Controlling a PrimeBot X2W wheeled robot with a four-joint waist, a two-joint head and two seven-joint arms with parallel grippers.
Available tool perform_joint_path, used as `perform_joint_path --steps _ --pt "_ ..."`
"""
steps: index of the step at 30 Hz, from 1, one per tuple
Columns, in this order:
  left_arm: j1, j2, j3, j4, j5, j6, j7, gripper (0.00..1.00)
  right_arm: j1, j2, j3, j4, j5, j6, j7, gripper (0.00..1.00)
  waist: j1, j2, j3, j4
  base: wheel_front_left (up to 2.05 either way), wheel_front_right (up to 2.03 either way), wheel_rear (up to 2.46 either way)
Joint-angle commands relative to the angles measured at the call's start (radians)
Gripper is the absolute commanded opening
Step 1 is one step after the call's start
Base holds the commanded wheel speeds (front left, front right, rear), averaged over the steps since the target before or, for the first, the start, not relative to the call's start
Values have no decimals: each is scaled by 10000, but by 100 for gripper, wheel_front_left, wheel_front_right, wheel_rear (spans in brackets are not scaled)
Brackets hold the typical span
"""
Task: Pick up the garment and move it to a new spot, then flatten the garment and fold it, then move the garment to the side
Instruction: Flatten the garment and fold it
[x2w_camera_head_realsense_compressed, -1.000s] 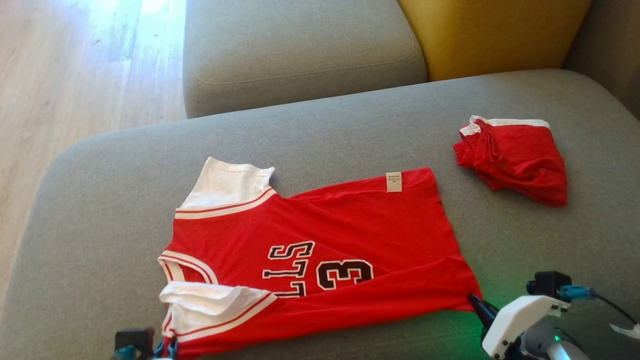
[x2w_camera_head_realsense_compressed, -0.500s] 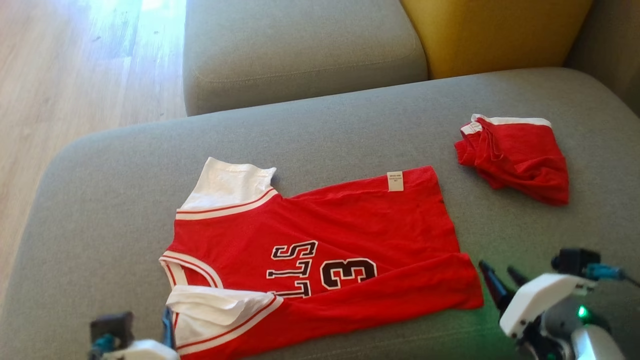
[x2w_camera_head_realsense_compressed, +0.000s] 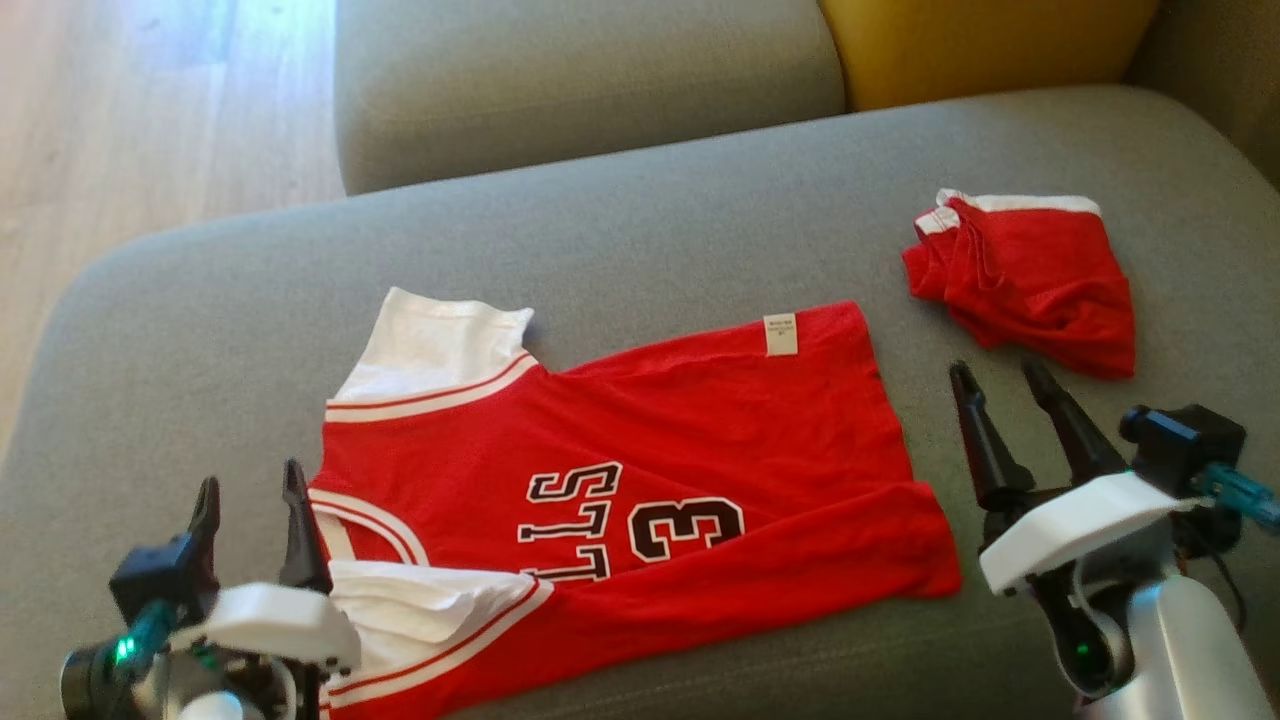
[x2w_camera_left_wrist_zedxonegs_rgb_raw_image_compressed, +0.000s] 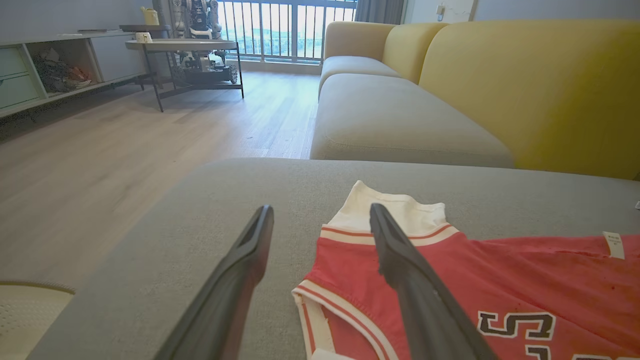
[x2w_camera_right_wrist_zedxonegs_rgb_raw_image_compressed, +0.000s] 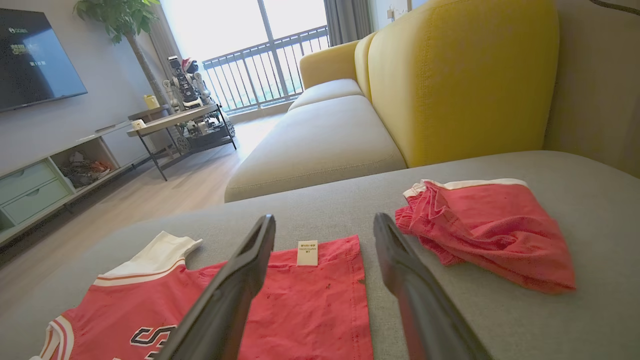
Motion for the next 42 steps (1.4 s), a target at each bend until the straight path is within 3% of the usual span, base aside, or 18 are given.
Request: perform_joint_path --steps 1,5,18,27,39,40,41,42 --pt "-945 272 348 -178 34 -109 45 100 -259 -2 395 -507 -96 -2 -164 100 0 0 266 -215 0 0 0" --pt "-1884 654 229 168 -47 -523 831 100 -515 -1 711 -787 -81 -2 -232 100 0 0 887 -582 0 0 0" --pt "-6609 2460 -131 2781 -524 -2819 4229 100 -1995 0 1476 -1304 450 -2 -564 100 0 0 3265 -1923 0 0 0" --pt "-8216 3297 -811 4869 136 -3416 5550 100 -2416 0 1569 -1295 791 -2 -791 100 0 0 3823 -2436 0 0 0" --pt "-9261 3328 -1355 6788 656 -3431 5594 100 -2524 1 1559 -1114 976 -2 -948 100 0 0 4122 -2672 0 0 0" --pt "-9299 3297 -1382 6887 651 -3456 5562 45 -2524 1 1541 -1091 962 -2 -946 100 0 0 4119 -2656 0 0 0" --pt "-9315 3237 -1411 6970 611 -3533 5533 0 -2520 1 1515 -1068 945 -2 -944 100 0 0 4104 -2626 0 0 0" --pt "-9326 3158 -1430 7038 548 -3614 5501 0 -2512 1 1480 -1045 929 -2 -934 100 0 0 4078 -2582 0 0 0"
